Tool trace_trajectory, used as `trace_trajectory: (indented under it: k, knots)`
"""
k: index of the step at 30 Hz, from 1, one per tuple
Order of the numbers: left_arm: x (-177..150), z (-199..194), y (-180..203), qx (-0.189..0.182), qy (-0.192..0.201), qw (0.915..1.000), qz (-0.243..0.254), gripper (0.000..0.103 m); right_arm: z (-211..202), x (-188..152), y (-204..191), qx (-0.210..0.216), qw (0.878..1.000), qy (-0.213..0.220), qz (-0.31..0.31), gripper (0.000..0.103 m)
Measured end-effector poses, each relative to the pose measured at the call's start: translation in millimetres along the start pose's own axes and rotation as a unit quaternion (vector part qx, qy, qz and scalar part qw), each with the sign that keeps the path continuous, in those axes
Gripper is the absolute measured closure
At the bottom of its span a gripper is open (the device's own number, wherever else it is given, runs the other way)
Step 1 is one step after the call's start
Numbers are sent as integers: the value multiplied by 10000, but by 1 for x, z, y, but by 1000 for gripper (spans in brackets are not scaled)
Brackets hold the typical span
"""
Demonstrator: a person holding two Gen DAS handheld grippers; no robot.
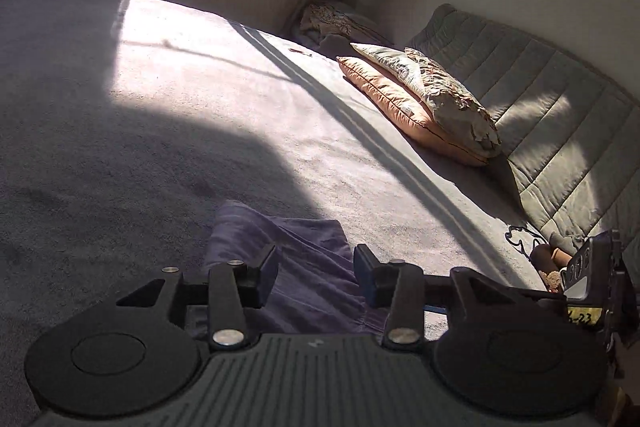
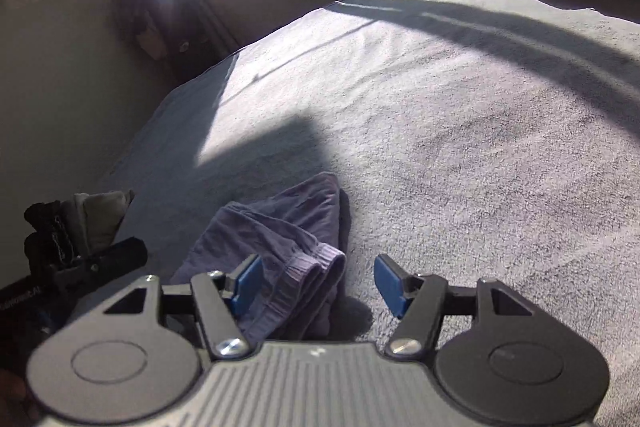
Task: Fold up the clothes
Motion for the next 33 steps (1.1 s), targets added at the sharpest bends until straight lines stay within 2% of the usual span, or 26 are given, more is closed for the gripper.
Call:
trace_trajectory:
  k: [3, 4, 5, 6, 7, 8, 10, 13, 15, 17, 18, 19, 20, 23, 26, 29, 31, 33]
  knots:
    - [3, 0, -8, 180, -98, 9998, -86, 59, 10, 4, -9, -134, 9990, -32, -437, 40]
    - [4, -1, -11, 255, -106, 9995, -131, 59, 13, 5, -13, -179, 9981, -43, -582, 45]
    - [6, -2, -14, 288, -115, 9993, -188, 59, 16, 6, -16, -224, 9971, -53, -727, 63]
    - [6, -2, -16, 309, -122, 9992, -242, 59, 20, 8, -19, -268, 9958, -64, -872, 75]
    - [7, -2, -18, 330, -129, 9989, -295, 59, 23, 9, -22, -313, 9943, -74, -1017, 85]
    - [8, -3, -21, 358, -140, 9986, -361, 59, 26, 10, -25, -357, 9926, -85, -1162, 91]
    - [7, -1, -23, 403, -174, 9982, -418, 59, 33, 13, -32, -446, 9884, -106, -1450, 92]
    - [-1, 4, -16, 434, -305, 9982, -277, 59, 39, 39, -38, -456, 9864, -47, -1577, 92]
    - [-9, 12, -10, 702, -451, 9965, 38, 59, 51, 51, -33, -289, 9889, -167, -1445, 92]
    - [-17, 20, -15, 1145, -667, 9909, 236, 59, 68, 54, -22, -116, 9922, -439, -1163, 89]
    - [-21, 23, -19, 1335, -778, 9876, 272, 59, 76, 50, -12, -165, 9932, -602, -983, 88]
    - [-24, 26, -23, 1515, -886, 9840, 300, 59, 81, 44, -1, -325, 9937, -731, -788, 80]
    - [-26, 28, -27, 1424, -952, 9852, 115, 59, 85, 36, 11, -510, 9933, -849, -588, 74]
    - [-19, 23, -35, 1129, -884, 9888, -421, 59, 71, 27, 26, -500, 9968, -566, -270, 52]
    - [-9, 15, -38, 1014, -608, 9913, -574, 59, 47, 28, 33, -549, 9982, -232, -45, 51]
    - [-3, 10, -39, 936, -381, 9927, -662, 59, 21, 31, 15, -207, 9995, 192, -128, 56]
    - [-5, 10, -32, 835, -235, 9947, -552, 59, 15, 26, -7, 113, 9984, 212, -505, 64]
    - [-9, 10, -18, 611, -134, 9975, -341, 59, 20, 15, -32, 301, 9938, -18, -1073, 69]
Point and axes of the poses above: each gripper's, at about its wrist camera, not at the fingertips, and z roughly the way its jaws point, y to its right, x to its top, the point moved 8 cm from there along z, roughly the way its jaws point, and after that the axes turned 9 degrees about x, right-handed, at the moved point
